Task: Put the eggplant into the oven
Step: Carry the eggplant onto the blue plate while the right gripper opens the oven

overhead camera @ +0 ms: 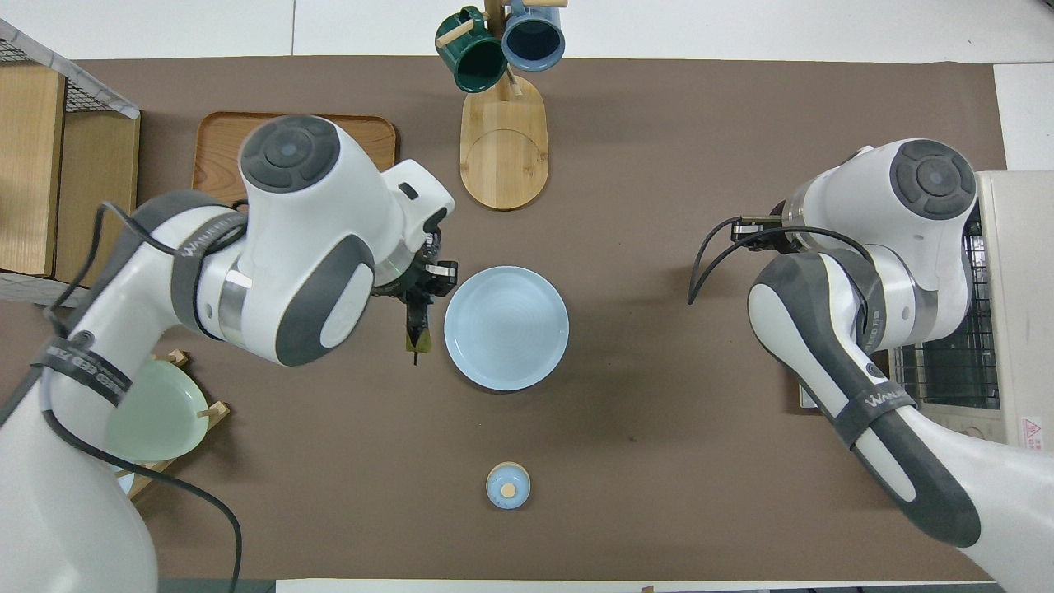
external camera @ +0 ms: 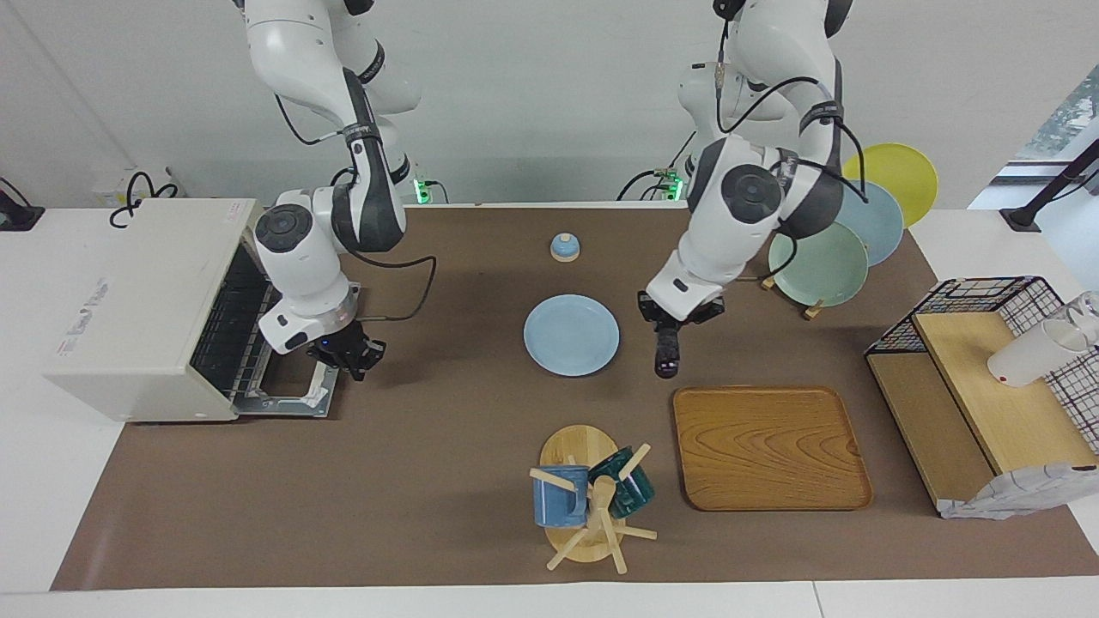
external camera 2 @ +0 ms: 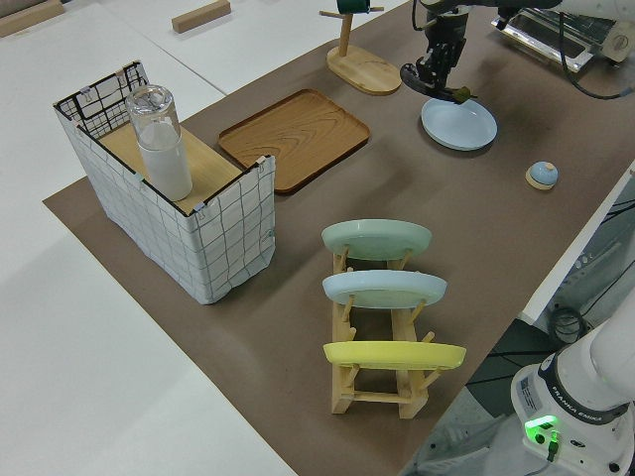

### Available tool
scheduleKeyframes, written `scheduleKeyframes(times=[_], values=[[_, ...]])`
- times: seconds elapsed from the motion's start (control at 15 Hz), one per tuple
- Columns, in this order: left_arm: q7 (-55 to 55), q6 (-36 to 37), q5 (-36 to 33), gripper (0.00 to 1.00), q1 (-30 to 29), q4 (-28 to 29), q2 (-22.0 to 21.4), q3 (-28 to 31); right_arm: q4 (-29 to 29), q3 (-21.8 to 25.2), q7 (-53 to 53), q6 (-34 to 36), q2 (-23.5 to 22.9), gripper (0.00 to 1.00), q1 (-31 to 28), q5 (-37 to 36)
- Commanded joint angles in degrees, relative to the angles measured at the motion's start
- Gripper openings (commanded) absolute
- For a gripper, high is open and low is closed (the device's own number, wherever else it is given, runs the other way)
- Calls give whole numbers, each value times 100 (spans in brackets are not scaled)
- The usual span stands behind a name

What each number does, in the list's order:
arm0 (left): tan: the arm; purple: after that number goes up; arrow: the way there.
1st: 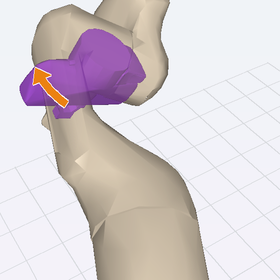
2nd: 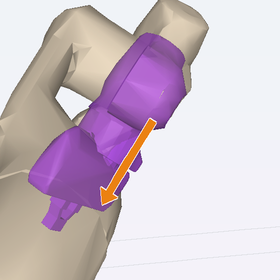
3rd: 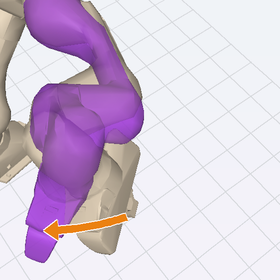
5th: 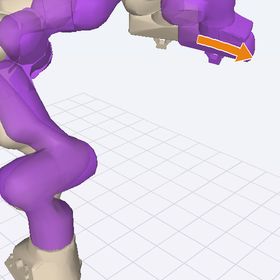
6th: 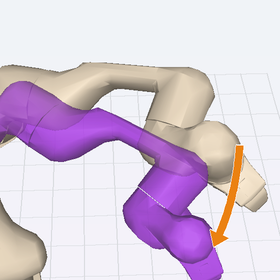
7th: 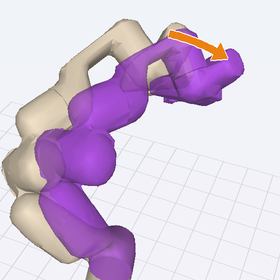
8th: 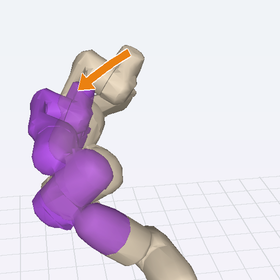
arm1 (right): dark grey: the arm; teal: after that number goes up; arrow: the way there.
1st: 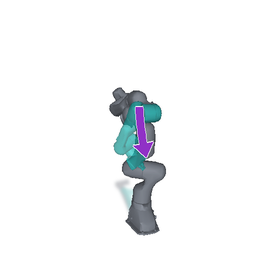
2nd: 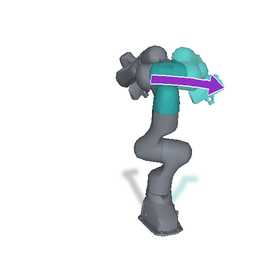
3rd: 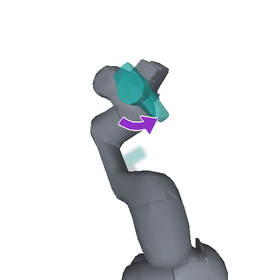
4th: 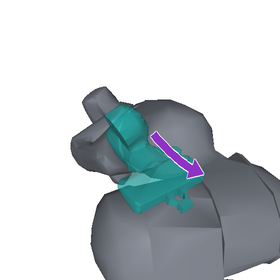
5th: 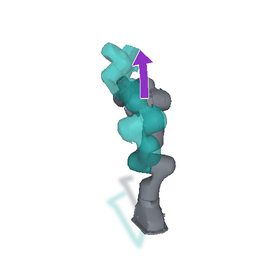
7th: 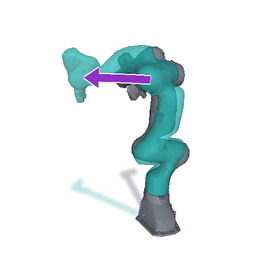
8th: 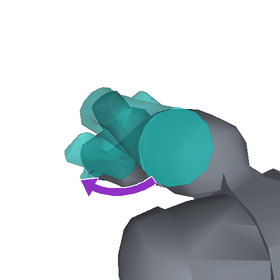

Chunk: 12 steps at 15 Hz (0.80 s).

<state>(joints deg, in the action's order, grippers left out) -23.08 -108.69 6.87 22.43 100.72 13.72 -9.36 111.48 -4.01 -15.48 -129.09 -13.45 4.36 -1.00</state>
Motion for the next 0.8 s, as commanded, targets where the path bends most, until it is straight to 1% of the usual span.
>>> scheduleKeyframes(times=[0.0, 0.07, 0.13, 0.27, 0.33, 0.6, 0.73], values=[[-388, -1097, 333, 0, 497, 1262, -615, 92, -65, -30, -130, 104, -18, 55, 65, 118], [-668, -1607, 333, 0, 743, 1657, -721, 92, -65, -30, -122, 104, -17, 81, 109, 109], [-845, -2038, 333, 0, 997, 1957, -722, 101, -65, -30, -113, 104, -9, 85, 109, 109], [-1109, -2550, 333, 0, 1271, 2118, -591, 101, -47, -30, -139, 104, 0, 86, 118, 118], [-1189, -2665, 333, 0, 1342, 2092, -416, 101, -30, -30, -139, 112, 9, 86, 126, 118], [-1164, -2772, 333, 0, 1352, 2066, -291, 118, -38, -39, -78, 200, 9, 87, 118, 109], [-1076, -2798, 333, 0, 1264, 2048, -274, 118, -65, -39, -69, 297, 9, 87, 118, 109]])
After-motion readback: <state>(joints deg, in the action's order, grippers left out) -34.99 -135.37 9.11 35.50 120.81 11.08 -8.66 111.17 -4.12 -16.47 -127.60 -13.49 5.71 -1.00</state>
